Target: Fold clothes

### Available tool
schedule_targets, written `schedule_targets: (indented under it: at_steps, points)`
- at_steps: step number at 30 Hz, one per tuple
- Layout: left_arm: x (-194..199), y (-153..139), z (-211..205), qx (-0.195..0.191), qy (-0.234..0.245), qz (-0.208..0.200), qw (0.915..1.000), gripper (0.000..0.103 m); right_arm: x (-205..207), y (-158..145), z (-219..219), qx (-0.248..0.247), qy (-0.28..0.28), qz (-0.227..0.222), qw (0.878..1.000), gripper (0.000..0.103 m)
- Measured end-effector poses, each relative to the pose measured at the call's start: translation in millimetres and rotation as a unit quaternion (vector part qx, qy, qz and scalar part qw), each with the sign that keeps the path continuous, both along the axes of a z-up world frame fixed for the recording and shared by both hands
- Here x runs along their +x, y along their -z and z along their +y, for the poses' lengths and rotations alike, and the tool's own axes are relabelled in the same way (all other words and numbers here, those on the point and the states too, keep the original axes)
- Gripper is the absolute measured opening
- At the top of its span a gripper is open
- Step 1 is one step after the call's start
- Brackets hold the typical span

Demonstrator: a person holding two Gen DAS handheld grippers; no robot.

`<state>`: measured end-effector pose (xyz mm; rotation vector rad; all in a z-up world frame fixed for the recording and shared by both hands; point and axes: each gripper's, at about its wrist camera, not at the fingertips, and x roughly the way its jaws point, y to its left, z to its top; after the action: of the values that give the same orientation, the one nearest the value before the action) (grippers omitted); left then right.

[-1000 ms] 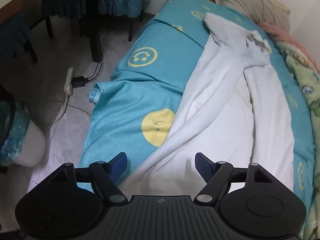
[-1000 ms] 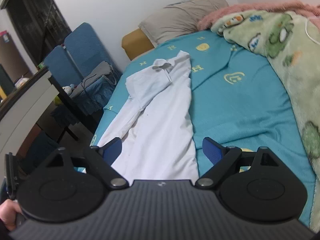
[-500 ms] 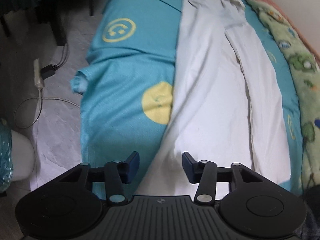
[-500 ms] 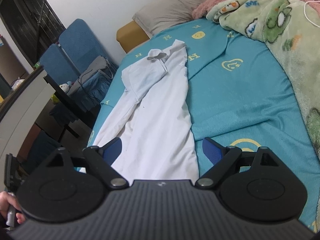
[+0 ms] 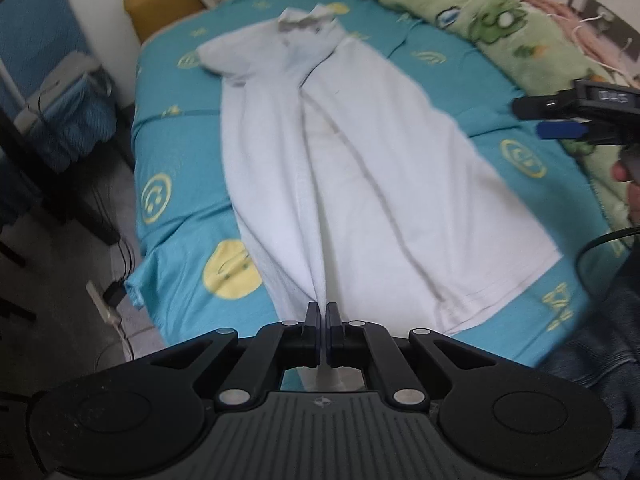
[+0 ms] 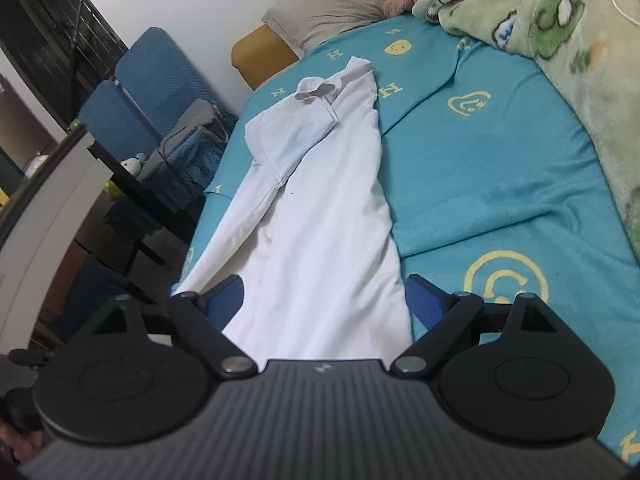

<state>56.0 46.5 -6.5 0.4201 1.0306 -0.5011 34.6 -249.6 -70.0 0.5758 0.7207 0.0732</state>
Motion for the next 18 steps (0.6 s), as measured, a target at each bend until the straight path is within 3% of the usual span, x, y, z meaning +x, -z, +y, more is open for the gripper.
schedule_targets:
  at_steps: [8, 13, 18]
  points:
    - [-15.2, -12.8, -48.2, -0.012, 0.012, -0.011, 0.9998, 0.002, -4.6, -1.4, -12.4, 0.025, 0.018, -0.002, 1.000, 0.089]
    - [-17.2, 0.8, -66.8, -0.023, 0.012, 0.003, 0.9996, 0.002, -3.9, 0.4, -20.5, 0.031, 0.031, -0.001, 0.999, 0.089]
    - [-18.2, 34.7, -85.2, -0.050, 0.002, 0.036, 0.9981, 0.002, -1.8, 4.6, -22.9, 0.023, 0.032, 0.007, 0.999, 0.089]
